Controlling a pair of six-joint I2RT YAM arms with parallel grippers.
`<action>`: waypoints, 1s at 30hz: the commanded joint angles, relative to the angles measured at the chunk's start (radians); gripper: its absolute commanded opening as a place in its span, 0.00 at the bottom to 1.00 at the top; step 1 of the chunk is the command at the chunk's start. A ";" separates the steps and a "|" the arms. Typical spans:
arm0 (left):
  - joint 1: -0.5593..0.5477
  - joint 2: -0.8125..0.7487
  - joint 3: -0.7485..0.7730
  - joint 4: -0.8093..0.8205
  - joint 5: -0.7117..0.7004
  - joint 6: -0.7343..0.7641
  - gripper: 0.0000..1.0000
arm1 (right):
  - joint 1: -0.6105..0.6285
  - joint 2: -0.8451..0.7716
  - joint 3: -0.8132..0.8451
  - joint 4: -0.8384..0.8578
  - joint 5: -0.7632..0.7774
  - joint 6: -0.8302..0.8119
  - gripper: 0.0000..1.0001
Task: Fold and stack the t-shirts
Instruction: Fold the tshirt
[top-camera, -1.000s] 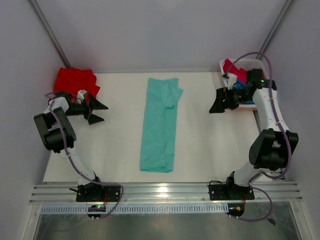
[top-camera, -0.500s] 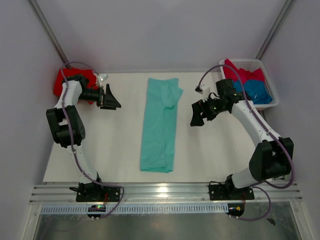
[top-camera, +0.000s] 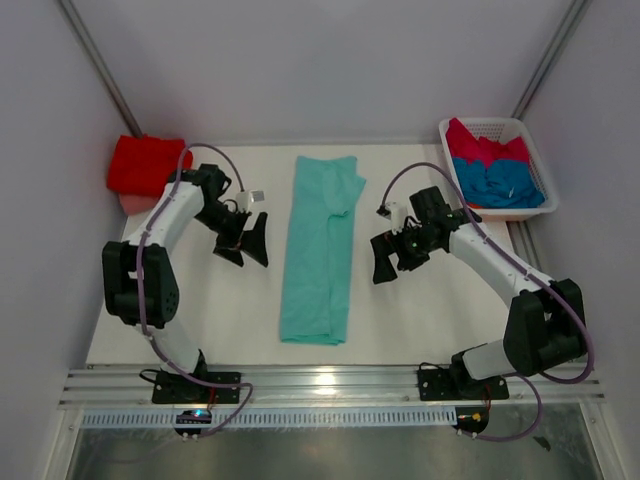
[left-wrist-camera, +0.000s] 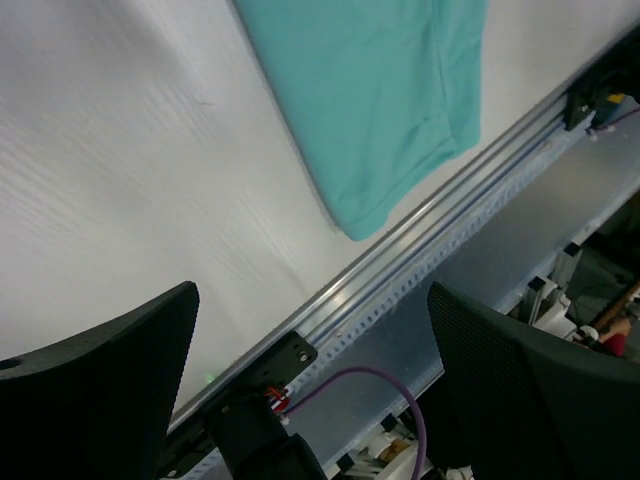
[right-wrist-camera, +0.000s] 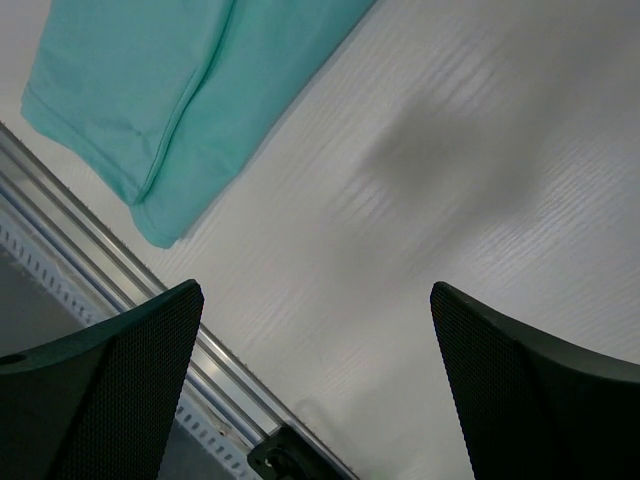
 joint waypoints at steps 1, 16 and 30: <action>-0.031 0.017 0.071 0.082 -0.180 -0.095 0.99 | 0.022 -0.020 -0.005 0.019 0.011 0.035 0.99; -0.198 0.010 -0.024 0.135 -0.153 -0.140 0.99 | 0.032 0.029 -0.026 0.035 0.043 0.054 0.99; -0.333 -0.039 0.003 0.043 -0.376 0.052 0.96 | 0.080 -0.064 0.039 0.044 0.247 -0.026 0.99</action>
